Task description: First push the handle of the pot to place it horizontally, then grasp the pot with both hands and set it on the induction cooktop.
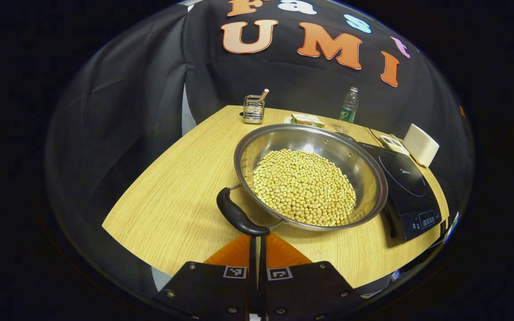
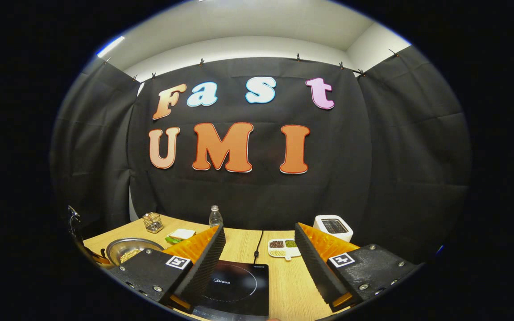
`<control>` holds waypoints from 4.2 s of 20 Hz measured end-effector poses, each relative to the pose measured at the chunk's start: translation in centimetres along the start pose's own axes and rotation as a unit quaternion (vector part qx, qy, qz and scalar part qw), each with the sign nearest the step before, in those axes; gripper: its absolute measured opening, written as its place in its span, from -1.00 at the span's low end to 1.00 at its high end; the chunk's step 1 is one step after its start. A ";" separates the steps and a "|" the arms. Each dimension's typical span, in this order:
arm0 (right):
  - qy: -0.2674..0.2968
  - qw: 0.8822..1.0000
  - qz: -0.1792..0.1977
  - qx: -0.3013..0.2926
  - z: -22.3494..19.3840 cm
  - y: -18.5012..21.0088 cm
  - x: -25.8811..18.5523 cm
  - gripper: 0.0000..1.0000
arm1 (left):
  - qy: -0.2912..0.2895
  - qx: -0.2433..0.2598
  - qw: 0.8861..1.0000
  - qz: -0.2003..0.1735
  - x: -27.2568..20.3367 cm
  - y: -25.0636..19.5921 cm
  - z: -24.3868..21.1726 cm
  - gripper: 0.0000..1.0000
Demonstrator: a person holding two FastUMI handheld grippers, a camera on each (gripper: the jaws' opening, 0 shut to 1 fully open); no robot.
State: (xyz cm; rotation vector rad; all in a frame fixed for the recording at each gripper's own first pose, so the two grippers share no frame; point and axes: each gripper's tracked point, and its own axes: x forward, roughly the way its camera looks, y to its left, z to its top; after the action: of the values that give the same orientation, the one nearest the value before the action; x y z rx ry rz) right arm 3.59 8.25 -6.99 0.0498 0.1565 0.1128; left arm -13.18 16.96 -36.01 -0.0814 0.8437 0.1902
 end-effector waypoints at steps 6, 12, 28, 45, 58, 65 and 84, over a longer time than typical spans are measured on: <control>0.007 1.000 0.000 0.002 -0.7 0.4 0.6 0.94 | -0.003 0.004 1.000 0.010 0.9 1.6 0.6 -0.98; 0.009 1.000 -0.003 0.002 -0.8 1.0 1.2 0.94 | -0.004 0.003 1.000 0.014 1.9 2.7 1.2 -0.98; -0.004 1.000 -0.011 0.020 -0.5 3.1 2.8 0.94 | -0.037 0.022 0.999 0.022 5.2 6.2 3.9 -0.96; -0.002 0.999 -0.028 0.025 -1.0 3.3 3.1 0.94 | -0.031 0.012 0.999 0.011 9.1 7.2 5.3 -0.97; 0.008 0.999 -0.028 0.027 -2.5 5.9 4.7 0.94 | -0.042 0.026 0.999 0.008 11.2 8.7 7.1 -0.95; 0.017 0.999 -0.037 0.025 -3.8 8.4 5.3 0.94 | -0.047 0.056 0.997 -0.002 13.0 9.3 8.6 -0.94; 0.068 0.997 0.004 0.040 -8.4 20.3 6.0 0.95 | -0.176 0.039 0.984 -0.012 6.7 10.8 13.7 -0.96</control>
State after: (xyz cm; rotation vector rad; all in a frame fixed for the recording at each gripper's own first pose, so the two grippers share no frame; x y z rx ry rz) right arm 5.93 29.45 -14.99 0.1224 0.2969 0.1186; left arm -0.93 30.43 -31.95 0.0162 0.4970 0.1433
